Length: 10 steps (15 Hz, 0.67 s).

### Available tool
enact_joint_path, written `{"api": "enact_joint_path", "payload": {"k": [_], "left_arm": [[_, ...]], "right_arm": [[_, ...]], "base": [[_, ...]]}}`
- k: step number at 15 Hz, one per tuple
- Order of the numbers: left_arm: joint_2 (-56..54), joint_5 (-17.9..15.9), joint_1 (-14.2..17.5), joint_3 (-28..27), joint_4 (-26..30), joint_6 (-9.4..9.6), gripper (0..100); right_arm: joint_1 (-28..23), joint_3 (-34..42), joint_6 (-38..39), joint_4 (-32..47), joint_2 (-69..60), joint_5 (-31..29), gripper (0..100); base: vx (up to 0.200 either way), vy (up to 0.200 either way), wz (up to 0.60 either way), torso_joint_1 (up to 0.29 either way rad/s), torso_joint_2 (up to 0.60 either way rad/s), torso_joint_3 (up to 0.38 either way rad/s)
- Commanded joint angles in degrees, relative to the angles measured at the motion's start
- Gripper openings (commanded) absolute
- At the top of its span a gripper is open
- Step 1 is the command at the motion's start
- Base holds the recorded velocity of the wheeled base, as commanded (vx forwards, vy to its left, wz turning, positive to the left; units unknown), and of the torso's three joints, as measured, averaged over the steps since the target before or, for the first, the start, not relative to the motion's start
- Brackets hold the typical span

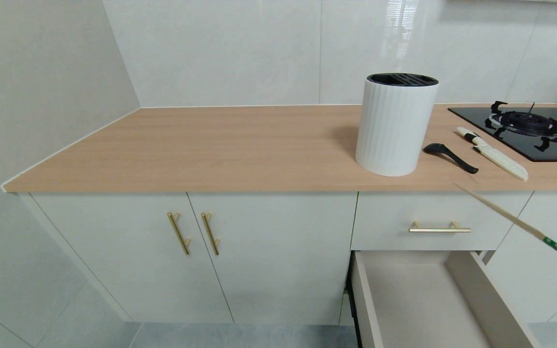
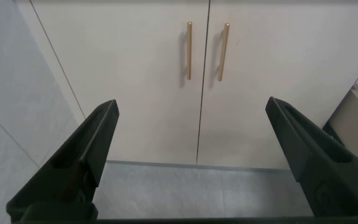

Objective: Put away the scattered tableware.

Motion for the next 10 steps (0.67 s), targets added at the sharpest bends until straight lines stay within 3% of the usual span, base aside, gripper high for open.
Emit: {"api": "enact_joint_path", "payload": {"k": [1, 5, 8, 10], "left_arm": [[0.09, 0.04, 0.01, 0.01, 0.0, 0.03, 100], [0.09, 0.04, 0.01, 0.01, 0.0, 0.03, 100], [0.09, 0.04, 0.01, 0.01, 0.0, 0.03, 100], [0.09, 0.04, 0.01, 0.01, 0.0, 0.03, 100]], "right_arm": [[4.45, 3.93, -0.23, 2.24, -0.65, 0.0, 0], [5.51, 9.99, -0.15, 0.31, 12.97, 0.0, 0], [5.6, 16.85, 0.03, -12.17, 19.3, -0.36, 0], [5.51, 18.87, 0.29, -16.39, 21.06, -0.88, 0]], "base": [[0.0, 0.0, 0.0, 0.0, 0.0, 0.0], [0.0, 0.0, 0.0, 0.0, 0.0, 0.0], [0.0, 0.0, 0.0, 0.0, 0.0, 0.0], [0.0, 0.0, 0.0, 0.0, 0.0, 0.0]]}}
